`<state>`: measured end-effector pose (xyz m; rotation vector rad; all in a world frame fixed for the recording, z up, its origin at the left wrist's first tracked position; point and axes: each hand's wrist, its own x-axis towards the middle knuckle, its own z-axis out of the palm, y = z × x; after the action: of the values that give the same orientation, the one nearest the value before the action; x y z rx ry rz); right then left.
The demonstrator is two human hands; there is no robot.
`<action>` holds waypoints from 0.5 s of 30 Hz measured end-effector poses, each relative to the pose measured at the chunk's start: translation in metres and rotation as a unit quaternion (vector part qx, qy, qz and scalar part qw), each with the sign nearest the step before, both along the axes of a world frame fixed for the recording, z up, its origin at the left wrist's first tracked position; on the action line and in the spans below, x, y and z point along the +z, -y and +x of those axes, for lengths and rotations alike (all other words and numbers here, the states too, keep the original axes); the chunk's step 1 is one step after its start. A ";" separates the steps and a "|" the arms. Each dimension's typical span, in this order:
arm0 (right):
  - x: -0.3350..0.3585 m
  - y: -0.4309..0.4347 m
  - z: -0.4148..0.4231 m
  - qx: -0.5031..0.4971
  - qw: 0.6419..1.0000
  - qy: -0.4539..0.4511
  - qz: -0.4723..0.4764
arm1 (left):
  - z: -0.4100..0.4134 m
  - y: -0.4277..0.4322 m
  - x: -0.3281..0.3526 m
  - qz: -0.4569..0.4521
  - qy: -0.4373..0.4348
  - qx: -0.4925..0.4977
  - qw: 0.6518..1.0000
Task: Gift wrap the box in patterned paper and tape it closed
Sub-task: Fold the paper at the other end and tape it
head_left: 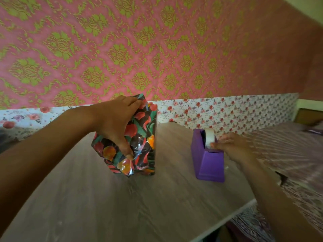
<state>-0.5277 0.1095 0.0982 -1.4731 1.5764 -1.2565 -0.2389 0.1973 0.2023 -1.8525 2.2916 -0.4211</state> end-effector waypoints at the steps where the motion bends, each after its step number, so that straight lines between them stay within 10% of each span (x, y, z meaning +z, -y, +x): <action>1: -0.005 0.000 0.004 -0.032 0.998 0.047 -0.025 | 0.000 0.000 -0.001 0.000 0.002 0.000 1.000; 7: -0.022 -0.007 0.020 -0.103 0.894 0.435 -0.039 | 0.001 -0.001 -0.001 0.003 0.007 0.006 1.000; 15: -0.066 -0.046 0.039 -0.123 0.928 0.332 -0.114 | 0.001 -0.003 -0.003 0.004 0.001 0.005 1.000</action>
<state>-0.4884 0.1551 0.0324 -0.8307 1.1927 -1.8874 -0.2382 0.1999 0.1995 -1.8584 2.2782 -0.4126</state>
